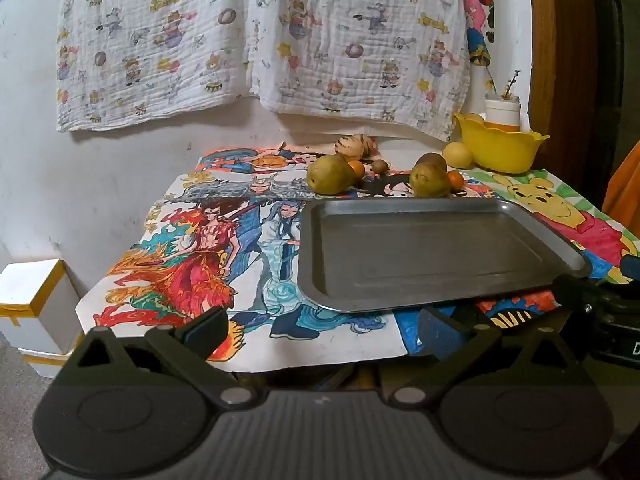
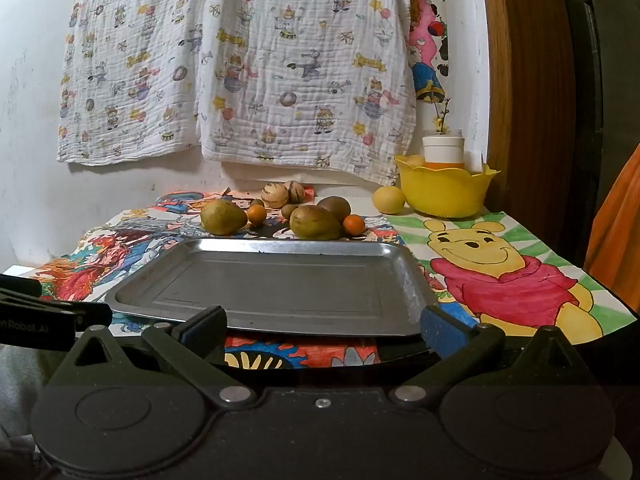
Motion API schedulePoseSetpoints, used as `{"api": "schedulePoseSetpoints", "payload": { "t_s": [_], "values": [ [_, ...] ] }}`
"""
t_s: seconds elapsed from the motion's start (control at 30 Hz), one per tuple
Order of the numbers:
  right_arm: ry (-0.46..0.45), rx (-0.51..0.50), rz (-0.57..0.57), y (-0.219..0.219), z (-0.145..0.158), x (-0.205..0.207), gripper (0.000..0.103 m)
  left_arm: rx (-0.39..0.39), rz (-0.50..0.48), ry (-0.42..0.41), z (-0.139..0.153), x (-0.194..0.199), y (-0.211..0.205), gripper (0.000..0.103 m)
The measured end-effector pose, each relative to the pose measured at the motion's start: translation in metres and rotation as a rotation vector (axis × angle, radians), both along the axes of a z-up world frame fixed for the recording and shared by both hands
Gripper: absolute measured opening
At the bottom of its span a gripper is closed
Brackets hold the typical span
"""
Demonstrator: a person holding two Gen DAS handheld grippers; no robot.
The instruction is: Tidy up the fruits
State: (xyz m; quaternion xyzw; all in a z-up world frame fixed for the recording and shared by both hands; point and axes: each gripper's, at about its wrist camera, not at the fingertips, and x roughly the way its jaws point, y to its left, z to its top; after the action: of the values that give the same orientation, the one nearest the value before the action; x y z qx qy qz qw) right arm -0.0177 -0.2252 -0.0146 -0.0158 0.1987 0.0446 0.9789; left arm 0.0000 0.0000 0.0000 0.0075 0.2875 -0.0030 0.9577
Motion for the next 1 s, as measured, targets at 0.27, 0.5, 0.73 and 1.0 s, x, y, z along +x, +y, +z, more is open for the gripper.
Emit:
{"api": "schedulePoseSetpoints", "payload": {
  "t_s": [0.27, 0.5, 0.73, 1.0],
  "values": [
    [-0.001, 0.0, -0.002, 0.0, 0.0, 0.0002, 0.103, -0.003, -0.001, 0.004, 0.0, 0.0001, 0.0001, 0.102],
    [0.002, 0.0, 0.0, 0.0002, -0.0002, 0.0001, 0.103, -0.002, 0.0, 0.006, 0.0, -0.0001, 0.0001, 0.103],
    [0.0, 0.002, 0.001, 0.0003, -0.0002, -0.0004, 0.103, -0.002, 0.001, 0.007, -0.0001, 0.0, 0.0002, 0.103],
    [0.001, 0.001, 0.0, 0.0006, 0.0002, -0.0009, 0.103, -0.002, 0.001, 0.009, -0.0001, 0.0001, 0.0002, 0.103]
  ]
}}
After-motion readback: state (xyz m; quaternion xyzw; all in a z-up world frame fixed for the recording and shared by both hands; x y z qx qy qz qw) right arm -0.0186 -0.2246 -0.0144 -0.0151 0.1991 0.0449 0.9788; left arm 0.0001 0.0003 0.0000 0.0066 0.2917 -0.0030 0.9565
